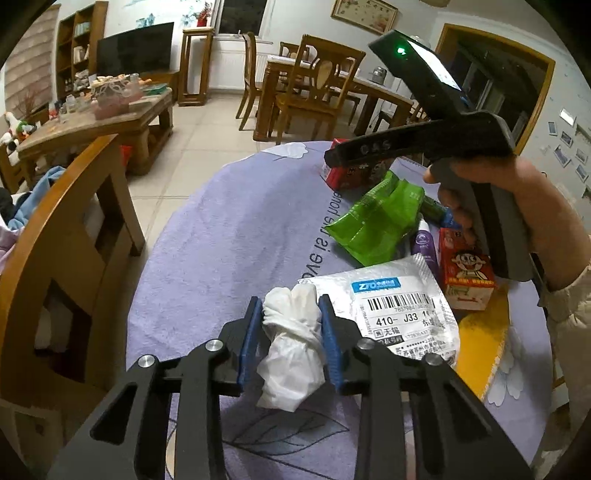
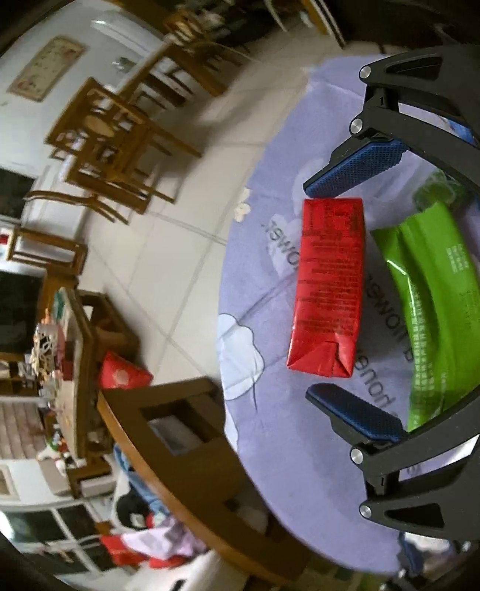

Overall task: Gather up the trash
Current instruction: 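Grasp the white crumpled tissue with the left tool while the right tool grasps the red juice carton, then carry the tissue and red carton to the black bin and release both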

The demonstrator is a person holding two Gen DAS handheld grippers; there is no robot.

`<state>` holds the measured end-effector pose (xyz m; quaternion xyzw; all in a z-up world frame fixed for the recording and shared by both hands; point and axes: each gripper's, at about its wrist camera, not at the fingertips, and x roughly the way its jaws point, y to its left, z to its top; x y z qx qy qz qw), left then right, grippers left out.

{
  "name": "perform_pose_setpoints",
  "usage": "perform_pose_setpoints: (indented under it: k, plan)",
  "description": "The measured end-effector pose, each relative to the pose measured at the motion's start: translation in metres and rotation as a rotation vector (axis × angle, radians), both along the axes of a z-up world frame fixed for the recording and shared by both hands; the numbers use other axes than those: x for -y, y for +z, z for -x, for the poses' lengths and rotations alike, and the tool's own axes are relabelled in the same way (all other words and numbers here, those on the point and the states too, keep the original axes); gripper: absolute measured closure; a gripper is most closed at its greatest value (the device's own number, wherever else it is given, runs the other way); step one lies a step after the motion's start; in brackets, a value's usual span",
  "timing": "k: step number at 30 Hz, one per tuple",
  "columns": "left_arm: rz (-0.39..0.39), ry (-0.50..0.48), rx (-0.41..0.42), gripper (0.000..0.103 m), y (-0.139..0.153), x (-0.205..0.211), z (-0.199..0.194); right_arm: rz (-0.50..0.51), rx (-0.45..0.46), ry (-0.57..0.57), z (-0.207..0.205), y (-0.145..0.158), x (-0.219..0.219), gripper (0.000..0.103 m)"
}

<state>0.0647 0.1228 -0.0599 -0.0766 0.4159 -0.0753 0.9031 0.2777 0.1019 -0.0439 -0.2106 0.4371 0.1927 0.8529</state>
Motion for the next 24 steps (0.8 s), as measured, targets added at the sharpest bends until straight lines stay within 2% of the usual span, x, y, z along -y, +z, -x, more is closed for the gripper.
perform_pose_setpoints:
  k: [2, 5, 10, 13, 15, 18, 24]
  plan:
    - [0.003, 0.001, 0.005, 0.077, 0.001, 0.0, 0.001, 0.02, 0.02, -0.001, 0.001, -0.001, -0.002, 0.012]
    - [0.006, 0.009, 0.012, 0.08, 0.002, -0.001, 0.002, -0.025, -0.001, -0.001, 0.006, 0.0, 0.003, 0.012]
    - [0.004, 0.008, 0.04, 0.081, 0.006, 0.0, 0.003, -0.103, 0.027, 0.01, 0.03, 0.026, 0.02, 0.012]
    - [0.015, 0.015, 0.084, 0.081, 0.01, -0.003, 0.011, -0.168, 0.063, 0.027, 0.055, 0.051, 0.036, 0.012]
    - [0.051, 0.012, 0.108, 0.081, 0.013, -0.005, 0.018, -0.223, 0.086, 0.038, 0.073, 0.068, 0.048, 0.012]
    - [0.075, 0.006, 0.135, 0.081, 0.017, -0.001, 0.028, -0.335, 0.122, 0.053, 0.107, 0.089, 0.077, 0.012]
    - [0.093, -0.037, 0.209, 0.081, 0.043, 0.023, 0.041, -0.469, 0.184, 0.019, 0.167, 0.099, 0.133, 0.012]
